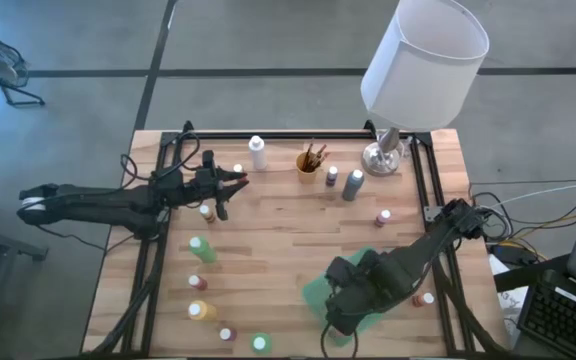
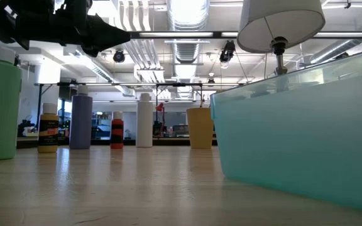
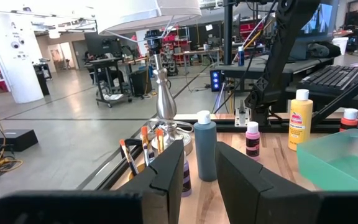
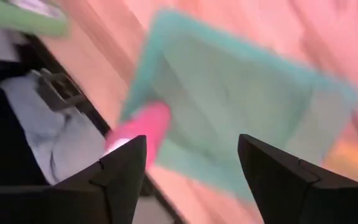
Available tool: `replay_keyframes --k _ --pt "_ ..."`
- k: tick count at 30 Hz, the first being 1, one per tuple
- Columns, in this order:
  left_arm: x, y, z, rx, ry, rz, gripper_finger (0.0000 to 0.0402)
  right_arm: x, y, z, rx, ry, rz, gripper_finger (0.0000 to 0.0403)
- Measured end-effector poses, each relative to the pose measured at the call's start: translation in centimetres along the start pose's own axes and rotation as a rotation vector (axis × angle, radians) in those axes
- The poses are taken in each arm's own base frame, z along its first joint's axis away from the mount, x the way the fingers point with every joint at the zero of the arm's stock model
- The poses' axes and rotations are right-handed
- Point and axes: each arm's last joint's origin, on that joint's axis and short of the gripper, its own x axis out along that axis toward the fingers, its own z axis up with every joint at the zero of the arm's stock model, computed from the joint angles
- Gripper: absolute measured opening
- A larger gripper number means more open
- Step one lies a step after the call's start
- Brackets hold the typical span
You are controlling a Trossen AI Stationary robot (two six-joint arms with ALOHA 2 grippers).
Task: Pick & Place Paint Supplies
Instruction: Put the orange paint bottle into the green bin
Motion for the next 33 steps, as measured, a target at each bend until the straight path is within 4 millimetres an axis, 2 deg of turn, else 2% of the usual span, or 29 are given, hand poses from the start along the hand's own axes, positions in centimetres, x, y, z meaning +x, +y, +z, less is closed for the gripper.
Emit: replay_keyframes --k 5,9,11,13,17,25,29,33 --pt "0.0 0.0 0.0 0.0 -0.003 0.001 0.0097 -0.4 -0.3 1.1 0.014 -0.091 0.009 0.0221" --pt "0.0 0.0 0.0 0.0 -0.002 0.0 0.0097 -0.1 -0.7 1.5 -0.024 -0.02 0.002 0.0208" --pt "0.0 0.0 0.0 0.0 -0.002 0.0 0.0097 -0.1 -1.2 1.2 -0.032 0.019 -0.055 0.0202" --pt "0.0 0.0 0.0 0.0 -0.002 0.0 0.0097 -0.2 -1.4 0.8 -0.043 0.043 -0.035 0.0196" --pt "0.0 0.0 0.0 0.0 -0.001 0.0 0.0097 -2.1 -2.8 -0.9 0.044 0.038 -0.012 0.0179" --pt "0.0 0.0 0.0 0.001 0.004 0.0 0.0097 -5.8 -7.3 -7.0 0.244 -0.08 0.027 0.0161" --pt "0.0 0.0 0.0 0.001 0.003 0.0 0.0097 -5.9 -9.9 -9.5 0.331 -0.08 0.022 0.016" --pt "0.0 0.0 0.0 0.001 0.001 0.0 0.0097 -5.7 -12.3 -10.8 0.381 -0.062 0.008 0.0168"
